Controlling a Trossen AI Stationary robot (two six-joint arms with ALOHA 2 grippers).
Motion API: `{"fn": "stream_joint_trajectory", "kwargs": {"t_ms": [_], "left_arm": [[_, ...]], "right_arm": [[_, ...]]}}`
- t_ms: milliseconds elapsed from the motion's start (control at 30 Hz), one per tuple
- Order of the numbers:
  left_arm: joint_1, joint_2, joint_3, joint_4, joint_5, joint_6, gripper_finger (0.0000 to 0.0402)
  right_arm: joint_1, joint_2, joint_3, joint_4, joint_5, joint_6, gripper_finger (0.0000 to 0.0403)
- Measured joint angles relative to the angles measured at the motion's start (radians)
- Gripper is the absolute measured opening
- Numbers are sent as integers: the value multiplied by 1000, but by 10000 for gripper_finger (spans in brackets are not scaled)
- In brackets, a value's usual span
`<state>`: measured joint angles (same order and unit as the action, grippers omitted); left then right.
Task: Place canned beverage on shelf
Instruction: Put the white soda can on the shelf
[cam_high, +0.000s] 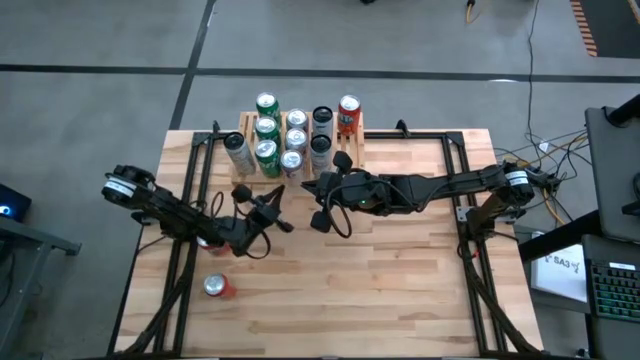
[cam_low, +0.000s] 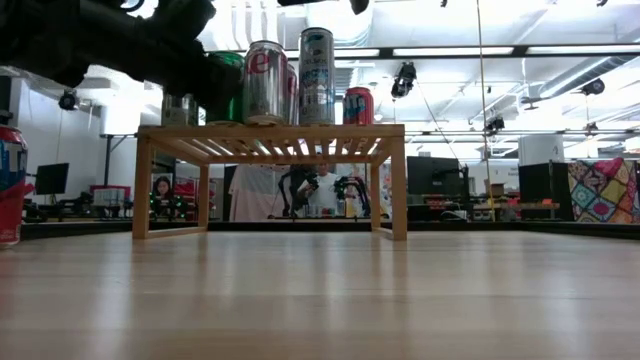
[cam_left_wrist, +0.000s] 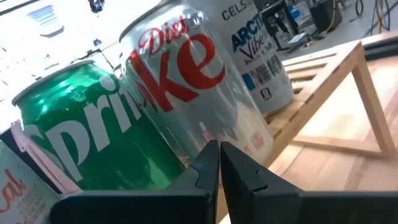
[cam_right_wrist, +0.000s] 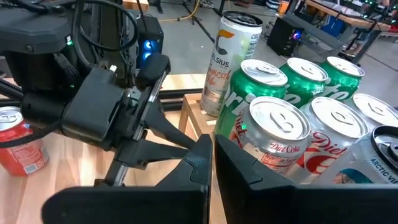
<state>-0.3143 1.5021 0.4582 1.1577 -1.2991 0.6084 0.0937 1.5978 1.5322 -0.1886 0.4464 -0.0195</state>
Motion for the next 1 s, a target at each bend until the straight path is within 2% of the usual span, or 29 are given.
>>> {"fn": "stream_joint_trajectory", "kwargs": {"t_ms": [500, 833, 1000], "left_arm": [[47, 3, 13, -15, 0, -66, 0], [53, 10, 18, -15, 60, -76, 0], [54, 33, 33, -16, 52, -58, 0]], "right_arm": [[0, 0, 0, -16, 0, -7, 9], [0, 0, 0, -16, 0, -7, 9], [0, 0, -1, -17, 0, -7, 9]]}}
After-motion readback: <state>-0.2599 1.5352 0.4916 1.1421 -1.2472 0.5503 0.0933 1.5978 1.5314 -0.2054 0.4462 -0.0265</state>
